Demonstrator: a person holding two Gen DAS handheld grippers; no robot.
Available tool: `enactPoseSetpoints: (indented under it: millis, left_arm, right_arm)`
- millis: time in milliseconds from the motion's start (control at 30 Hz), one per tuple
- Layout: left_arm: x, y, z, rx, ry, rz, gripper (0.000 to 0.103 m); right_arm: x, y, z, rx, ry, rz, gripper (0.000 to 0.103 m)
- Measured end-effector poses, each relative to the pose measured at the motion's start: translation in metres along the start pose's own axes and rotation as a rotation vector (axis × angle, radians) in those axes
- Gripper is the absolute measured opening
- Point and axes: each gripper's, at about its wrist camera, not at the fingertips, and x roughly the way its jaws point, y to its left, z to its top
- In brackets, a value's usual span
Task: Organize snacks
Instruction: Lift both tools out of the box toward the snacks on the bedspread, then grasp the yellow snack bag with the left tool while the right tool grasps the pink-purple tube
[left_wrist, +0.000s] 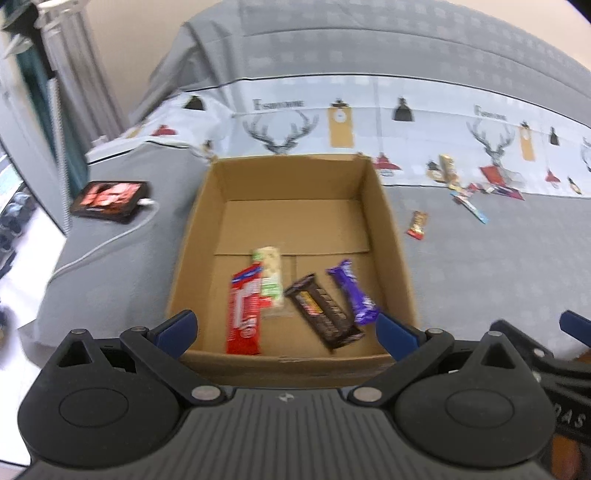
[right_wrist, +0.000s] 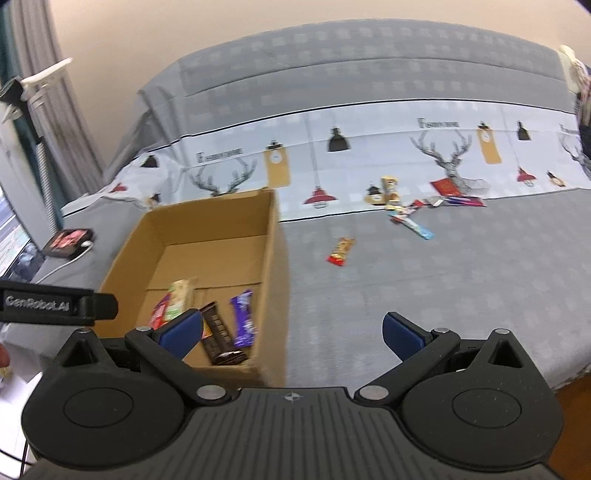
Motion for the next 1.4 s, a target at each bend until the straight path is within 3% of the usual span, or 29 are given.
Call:
enactPoseSetpoints:
  millis: [433,800,933,1100,1300,1400]
  left_arm:
    - [0.027,-0.071,0.034,0.109,0.036,-0.102,0.103]
    - [0.102,-0.155,0.118,0.175,0.091,-0.143,0.103]
    - [0.155,-0.188,0.155,0.182,0.112,-0.157,0.103]
    - [0.247,-0.232,0.202,0.194,0.150,-0.192,0.103]
    - [0.352,-0.269,0.246,0.132,0.208,-0.256,0.103]
    - [0.392,-0.289,0.262,0.109,0.205,-0.243,0.103]
  right_arm:
    - [0.014,-0.082,0.018,0.095,-0.020,-0.139,0.102]
    - [0.057,-0.210,0.054,0.342,-0.024,-0.270,0.102]
    - [0.098,-0.248,0.083,0.389,-0.032,-0.313,0.102]
    - [0.183,-0.293,0.134,0.436,-0.031,-0.324,0.102]
    - [0.317,-0.339,0.166,0.519,0.132,-0.271,0.102]
    - [0.366,-0.350,0.180,0.501,0.137,-0.326,0.102]
